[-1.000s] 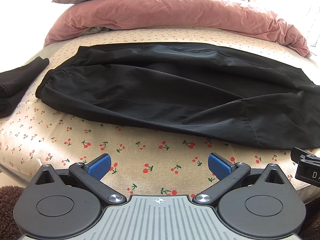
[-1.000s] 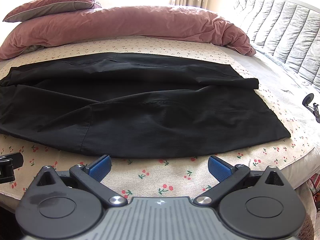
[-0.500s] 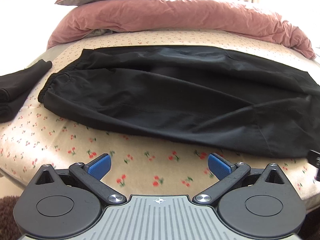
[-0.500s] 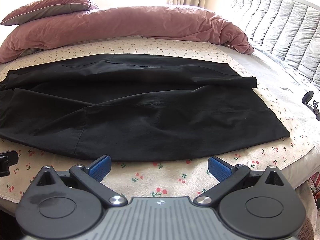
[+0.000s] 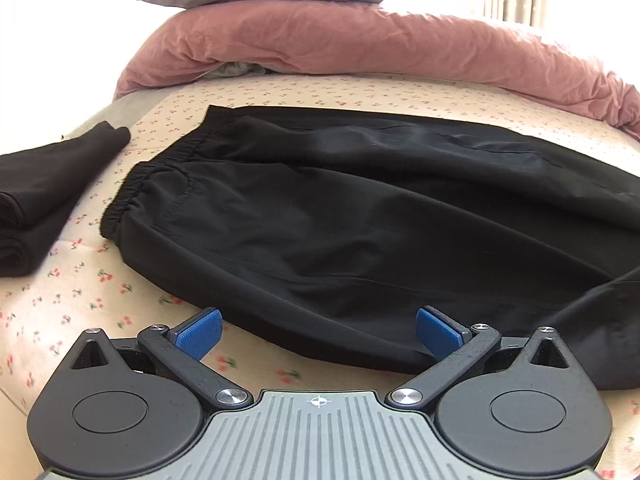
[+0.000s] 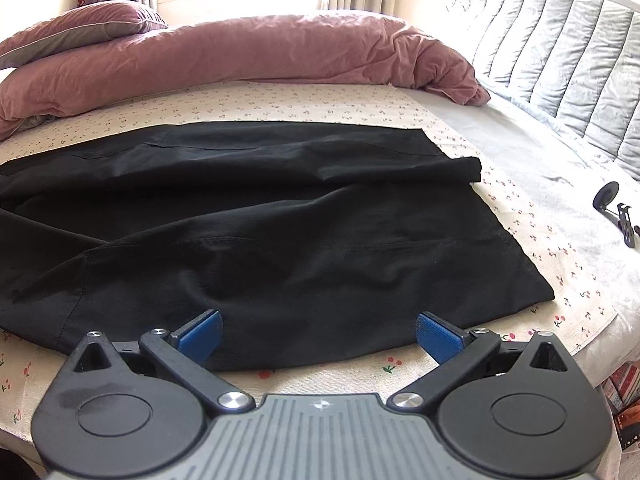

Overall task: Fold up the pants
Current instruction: 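Grasp the pants waistband with the left tool while the right tool grasps the leg hem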

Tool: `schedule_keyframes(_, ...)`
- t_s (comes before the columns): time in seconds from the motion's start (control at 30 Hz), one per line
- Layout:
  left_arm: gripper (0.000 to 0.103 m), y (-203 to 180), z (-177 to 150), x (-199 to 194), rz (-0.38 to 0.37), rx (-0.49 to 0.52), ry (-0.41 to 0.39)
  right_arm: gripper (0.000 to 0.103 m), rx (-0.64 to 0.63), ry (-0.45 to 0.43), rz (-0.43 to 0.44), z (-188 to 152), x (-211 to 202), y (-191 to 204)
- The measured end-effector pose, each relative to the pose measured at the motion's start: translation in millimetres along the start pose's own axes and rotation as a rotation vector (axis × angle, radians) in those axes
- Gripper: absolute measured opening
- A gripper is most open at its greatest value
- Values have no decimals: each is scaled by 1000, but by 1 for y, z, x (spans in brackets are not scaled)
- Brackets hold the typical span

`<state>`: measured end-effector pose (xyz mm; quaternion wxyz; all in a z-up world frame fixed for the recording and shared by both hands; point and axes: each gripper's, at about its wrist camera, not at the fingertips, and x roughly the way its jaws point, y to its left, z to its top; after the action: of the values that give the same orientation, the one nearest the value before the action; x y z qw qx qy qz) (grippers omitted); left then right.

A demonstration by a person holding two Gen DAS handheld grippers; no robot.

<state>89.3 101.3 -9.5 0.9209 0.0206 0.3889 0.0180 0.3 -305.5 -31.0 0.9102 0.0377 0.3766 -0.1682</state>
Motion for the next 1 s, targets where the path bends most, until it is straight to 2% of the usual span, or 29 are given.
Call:
schedule_keyframes(0.1, 103, 22, 5, 13, 56, -19, 10, 103, 26, 39, 18, -1, 9, -9)
schedule_keyframes(0.17, 103, 39, 8, 25, 72, -63, 45, 102, 51, 49, 48, -3, 13, -16)
schedule_keyframes(0.27, 103, 64, 9, 41, 18, -159, 90, 101, 75, 48, 53, -7, 12, -23)
schedule_keyframes(0.33, 103, 77, 7, 47, 2, -208, 81, 101, 85, 41, 56, -10, 11, -27)
schedule_keyframes(0.53, 99, 87, 11, 54, -13, -270, 30, 99, 115, 49, 31, -16, 14, -38)
schedule_keyframes(0.63, 81, 93, 16, 57, 10, -298, -10, 97, 151, 45, 34, -18, 17, -45)
schedule_keyframes(0.7, 58, 97, 17, 58, 17, -320, -45, 94, 190, 38, 50, -19, 18, -52)
schedule_keyframes(0.8, 34, 105, 19, 60, -3, -360, -72, 91, 286, 12, 59, -18, 16, -68)
schedule_keyframes(0.9, 20, 112, 19, 61, -20, -397, -87, 90, 393, -23, 40, -17, 10, -90)
schedule_keyframes(1.0, 12, 115, 18, 59, -23, -419, -95, 84, 512, -37, 6, -16, 11, -117)
